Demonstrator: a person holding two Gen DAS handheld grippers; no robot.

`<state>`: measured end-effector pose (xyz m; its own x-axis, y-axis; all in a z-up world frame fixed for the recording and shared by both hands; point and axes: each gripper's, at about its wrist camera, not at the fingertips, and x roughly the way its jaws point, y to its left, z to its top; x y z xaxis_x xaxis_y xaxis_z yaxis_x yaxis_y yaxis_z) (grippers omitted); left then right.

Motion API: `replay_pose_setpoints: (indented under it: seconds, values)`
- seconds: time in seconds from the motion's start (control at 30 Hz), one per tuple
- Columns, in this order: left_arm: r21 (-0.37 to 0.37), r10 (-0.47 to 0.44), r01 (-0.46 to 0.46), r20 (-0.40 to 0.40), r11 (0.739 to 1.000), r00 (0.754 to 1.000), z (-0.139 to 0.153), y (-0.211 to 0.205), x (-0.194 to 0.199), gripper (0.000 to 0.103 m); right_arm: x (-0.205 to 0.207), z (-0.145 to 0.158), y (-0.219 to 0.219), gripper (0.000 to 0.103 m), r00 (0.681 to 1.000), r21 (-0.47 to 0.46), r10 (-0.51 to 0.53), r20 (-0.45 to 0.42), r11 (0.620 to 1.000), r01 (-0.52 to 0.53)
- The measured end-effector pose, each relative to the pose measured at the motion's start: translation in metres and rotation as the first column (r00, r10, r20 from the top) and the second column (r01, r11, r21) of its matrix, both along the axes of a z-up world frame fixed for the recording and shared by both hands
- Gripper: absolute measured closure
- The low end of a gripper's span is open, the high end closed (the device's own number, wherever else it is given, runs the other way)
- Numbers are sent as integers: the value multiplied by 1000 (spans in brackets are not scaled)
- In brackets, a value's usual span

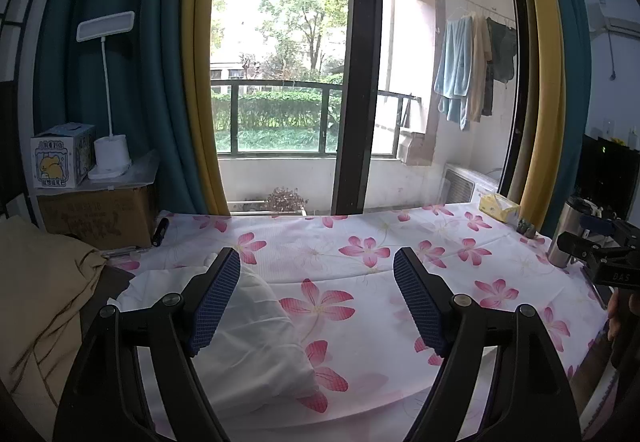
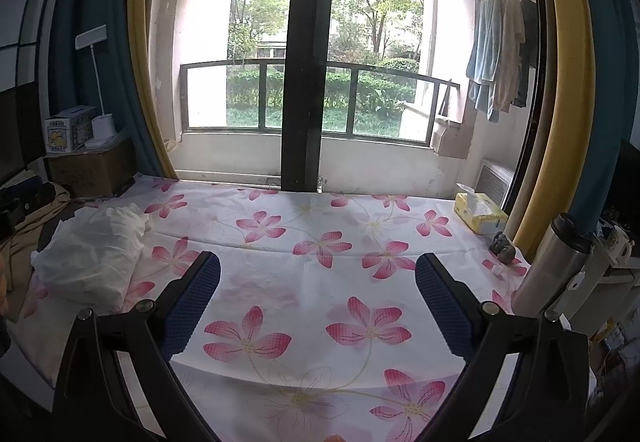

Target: Fold large clothes

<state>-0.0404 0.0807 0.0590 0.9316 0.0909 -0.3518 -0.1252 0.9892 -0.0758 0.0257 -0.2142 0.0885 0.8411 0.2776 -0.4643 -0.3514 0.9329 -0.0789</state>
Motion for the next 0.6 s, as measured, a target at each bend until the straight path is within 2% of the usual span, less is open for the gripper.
replay_pose_setpoints:
  seconds: [0.6]
  values:
    - [11, 7, -7, 20, 1000, 1000, 1, 0, -2, 21, 1, -2, 2, 6, 1000, 0, 9, -4, 1000, -9]
